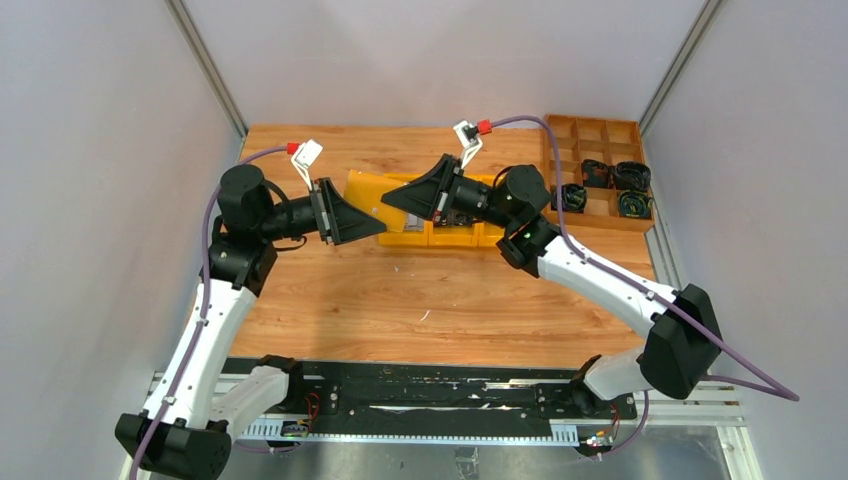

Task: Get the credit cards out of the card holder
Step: Open the card holder at the center of the board.

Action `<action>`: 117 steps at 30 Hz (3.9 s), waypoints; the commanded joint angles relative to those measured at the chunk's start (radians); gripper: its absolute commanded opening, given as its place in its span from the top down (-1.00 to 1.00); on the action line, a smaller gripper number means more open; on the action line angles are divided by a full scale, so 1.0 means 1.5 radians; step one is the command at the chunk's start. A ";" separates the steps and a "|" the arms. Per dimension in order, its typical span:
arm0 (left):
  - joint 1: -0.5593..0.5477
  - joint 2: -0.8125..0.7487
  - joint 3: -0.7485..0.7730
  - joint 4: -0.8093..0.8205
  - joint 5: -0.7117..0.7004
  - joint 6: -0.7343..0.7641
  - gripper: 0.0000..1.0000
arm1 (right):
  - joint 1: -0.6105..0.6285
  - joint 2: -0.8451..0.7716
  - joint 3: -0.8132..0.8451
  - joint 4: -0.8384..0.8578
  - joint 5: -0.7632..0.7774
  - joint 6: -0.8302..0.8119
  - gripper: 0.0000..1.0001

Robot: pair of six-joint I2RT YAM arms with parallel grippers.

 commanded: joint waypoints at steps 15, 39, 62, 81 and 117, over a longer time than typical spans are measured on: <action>-0.003 -0.050 -0.003 -0.017 0.060 0.014 0.39 | -0.011 -0.048 0.019 0.020 0.053 -0.005 1.00; 0.026 -0.068 0.054 -0.184 -0.031 0.221 1.00 | -0.014 -0.022 -0.059 0.066 0.093 0.170 0.23; 0.024 0.060 0.183 -0.542 -0.318 0.719 1.00 | -0.045 -0.032 -0.001 -0.360 0.222 -0.231 -0.66; -0.265 0.116 0.379 -0.918 -0.523 1.323 1.00 | -0.040 -0.054 -0.047 -0.248 -0.153 -0.541 -0.77; -0.358 0.087 0.490 -0.930 -0.571 1.451 1.00 | 0.233 0.020 0.000 -0.197 0.094 -0.741 0.83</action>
